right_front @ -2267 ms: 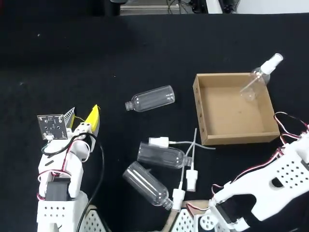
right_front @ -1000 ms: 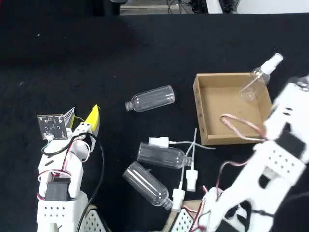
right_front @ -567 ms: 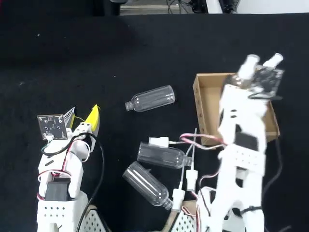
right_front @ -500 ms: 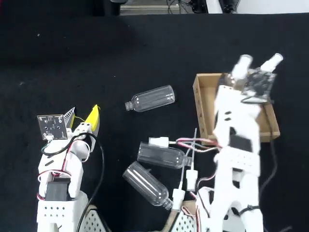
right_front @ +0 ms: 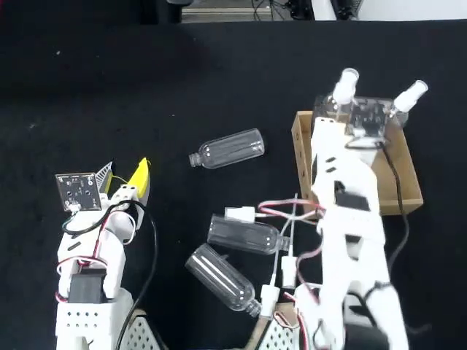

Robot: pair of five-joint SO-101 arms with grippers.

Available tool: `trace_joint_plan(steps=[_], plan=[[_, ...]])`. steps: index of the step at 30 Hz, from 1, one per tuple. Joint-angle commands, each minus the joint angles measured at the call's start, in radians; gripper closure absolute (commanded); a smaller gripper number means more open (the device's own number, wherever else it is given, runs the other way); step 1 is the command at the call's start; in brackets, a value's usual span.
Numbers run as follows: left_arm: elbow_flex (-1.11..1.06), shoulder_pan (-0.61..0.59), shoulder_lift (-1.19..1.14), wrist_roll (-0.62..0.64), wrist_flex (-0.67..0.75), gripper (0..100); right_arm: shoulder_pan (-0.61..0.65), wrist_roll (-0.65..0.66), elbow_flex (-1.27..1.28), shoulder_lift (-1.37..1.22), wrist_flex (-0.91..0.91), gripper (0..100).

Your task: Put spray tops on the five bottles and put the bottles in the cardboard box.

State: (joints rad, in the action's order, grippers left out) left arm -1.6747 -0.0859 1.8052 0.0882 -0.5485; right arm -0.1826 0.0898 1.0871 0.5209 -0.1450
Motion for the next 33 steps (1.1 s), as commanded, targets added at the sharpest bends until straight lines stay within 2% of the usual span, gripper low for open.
trace_joint_plan(steps=[1,5,16,33], plan=[[-0.024,-0.013,0.015,0.005,-0.005,79,-0.005,0.02,-0.131,-0.111,-0.029,98.8],[-0.024,-0.013,0.015,0.003,-0.005,79,0.0,0.02,-0.154,-0.2,-0.04,98.8],[-0.024,-0.013,0.015,0.003,-0.005,79,-0.006,0.021,-0.156,-0.401,-0.31,98.7],[-0.024,-0.013,0.015,0.003,-0.005,79,0.002,0.021,-0.157,-0.512,-0.315,98.6]])
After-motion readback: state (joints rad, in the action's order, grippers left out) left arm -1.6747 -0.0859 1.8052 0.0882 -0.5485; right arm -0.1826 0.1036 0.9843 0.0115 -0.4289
